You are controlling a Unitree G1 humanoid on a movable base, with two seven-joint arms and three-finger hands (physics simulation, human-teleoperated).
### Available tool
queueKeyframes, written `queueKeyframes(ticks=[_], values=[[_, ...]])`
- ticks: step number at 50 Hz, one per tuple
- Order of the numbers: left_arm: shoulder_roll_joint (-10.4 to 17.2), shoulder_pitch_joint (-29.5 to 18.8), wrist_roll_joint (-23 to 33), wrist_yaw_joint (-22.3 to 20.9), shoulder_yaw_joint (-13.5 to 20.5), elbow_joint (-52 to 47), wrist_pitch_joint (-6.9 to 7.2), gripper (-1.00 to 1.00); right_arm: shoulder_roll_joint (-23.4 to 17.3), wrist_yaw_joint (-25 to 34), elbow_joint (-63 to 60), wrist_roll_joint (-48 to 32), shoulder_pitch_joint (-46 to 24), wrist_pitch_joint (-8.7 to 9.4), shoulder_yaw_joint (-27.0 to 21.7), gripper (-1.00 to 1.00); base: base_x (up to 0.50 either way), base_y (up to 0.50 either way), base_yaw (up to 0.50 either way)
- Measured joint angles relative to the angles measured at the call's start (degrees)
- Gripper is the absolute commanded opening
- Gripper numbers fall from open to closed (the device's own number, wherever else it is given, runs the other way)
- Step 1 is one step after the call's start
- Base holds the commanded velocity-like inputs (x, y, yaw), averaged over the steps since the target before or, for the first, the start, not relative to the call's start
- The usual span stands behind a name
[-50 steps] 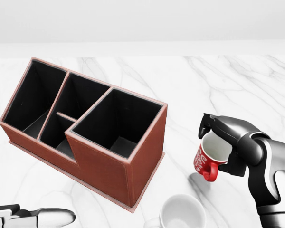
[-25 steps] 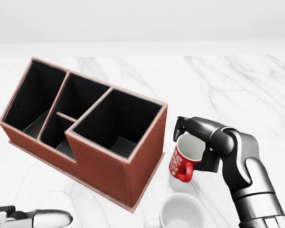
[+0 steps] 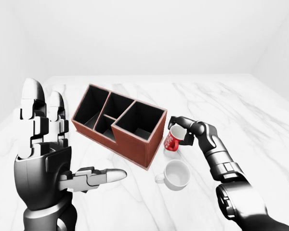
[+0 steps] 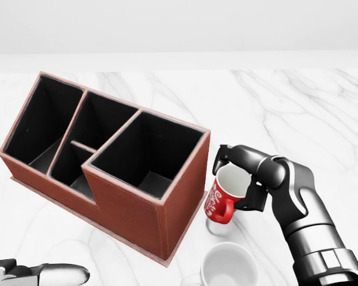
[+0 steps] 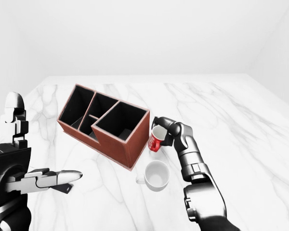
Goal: Pick up the red mug and place it to the right of the caddy.
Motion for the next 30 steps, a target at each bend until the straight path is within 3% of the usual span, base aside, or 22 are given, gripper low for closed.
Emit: queueKeyframes(ticks=[19,30], values=[[0.0,0.12,0.05,0.02,-0.14,0.12,0.0,1.0,-2.06,-3.7,5.34,-0.42,-3.16,0.0,0.07,-1.0,0.0,0.0,0.0],[0.01,0.23,-0.02,-0.08,-0.12,-0.05,0.0,1.0,-2.05,-8.92,9.58,-0.18,-5.34,0.0,0.14,-1.0,0.0,0.0,0.0]])
